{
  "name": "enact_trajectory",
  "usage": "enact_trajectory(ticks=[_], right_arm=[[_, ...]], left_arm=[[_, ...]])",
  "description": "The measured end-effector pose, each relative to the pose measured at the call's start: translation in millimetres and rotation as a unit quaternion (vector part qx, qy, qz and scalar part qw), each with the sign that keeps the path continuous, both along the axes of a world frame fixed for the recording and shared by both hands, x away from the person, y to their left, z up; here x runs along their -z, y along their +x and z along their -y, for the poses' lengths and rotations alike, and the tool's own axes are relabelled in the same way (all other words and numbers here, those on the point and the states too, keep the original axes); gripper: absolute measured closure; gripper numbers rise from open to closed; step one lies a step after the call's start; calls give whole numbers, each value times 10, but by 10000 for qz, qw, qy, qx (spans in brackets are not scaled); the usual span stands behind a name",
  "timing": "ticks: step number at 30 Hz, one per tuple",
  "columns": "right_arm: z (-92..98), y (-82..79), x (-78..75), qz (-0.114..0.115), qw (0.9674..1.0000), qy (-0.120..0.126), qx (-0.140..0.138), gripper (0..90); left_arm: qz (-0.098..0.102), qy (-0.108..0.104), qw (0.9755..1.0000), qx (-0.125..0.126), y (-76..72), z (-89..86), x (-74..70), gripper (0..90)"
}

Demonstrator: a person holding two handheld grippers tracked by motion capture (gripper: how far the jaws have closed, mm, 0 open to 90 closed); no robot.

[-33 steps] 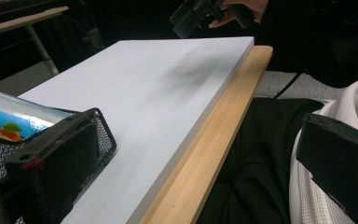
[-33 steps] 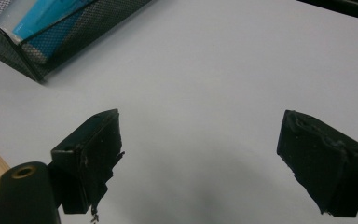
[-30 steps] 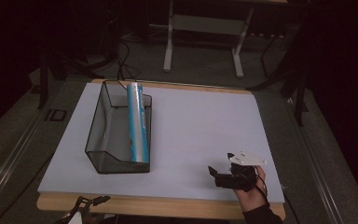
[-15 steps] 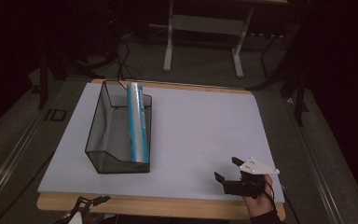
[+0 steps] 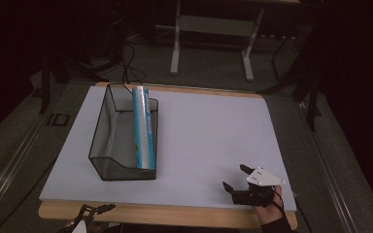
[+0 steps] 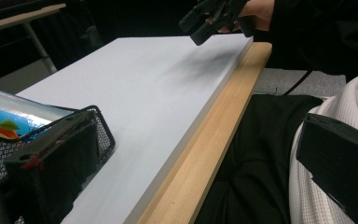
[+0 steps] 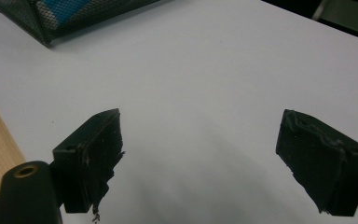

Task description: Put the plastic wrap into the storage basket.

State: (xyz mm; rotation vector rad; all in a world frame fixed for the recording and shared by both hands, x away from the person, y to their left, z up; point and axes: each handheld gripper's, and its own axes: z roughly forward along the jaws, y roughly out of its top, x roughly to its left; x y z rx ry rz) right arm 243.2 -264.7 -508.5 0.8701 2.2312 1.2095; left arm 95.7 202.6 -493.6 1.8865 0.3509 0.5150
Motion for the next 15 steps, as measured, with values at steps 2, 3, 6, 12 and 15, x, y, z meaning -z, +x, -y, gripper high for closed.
enact_trajectory(ticks=[2,3,6,12,15], right_arm=[[-3,11,10,29,9999,-116,33,155],[-3,16,17,1,9999,-115,23,154],[1,47,44,-66,9997,-205,89,155],[20,84,67,-105,9993,-261,232,159],[23,86,66,-72,9990,-306,303,157]], left_arm=[[-2,6,10000,0,0,0,2,1],[-2,6,10000,0,0,0,2,1],[-5,17,10000,9,-2,2,4,1],[-10,28,10000,10,-2,6,7,1],[-10,26,10000,10,0,6,8,1]])
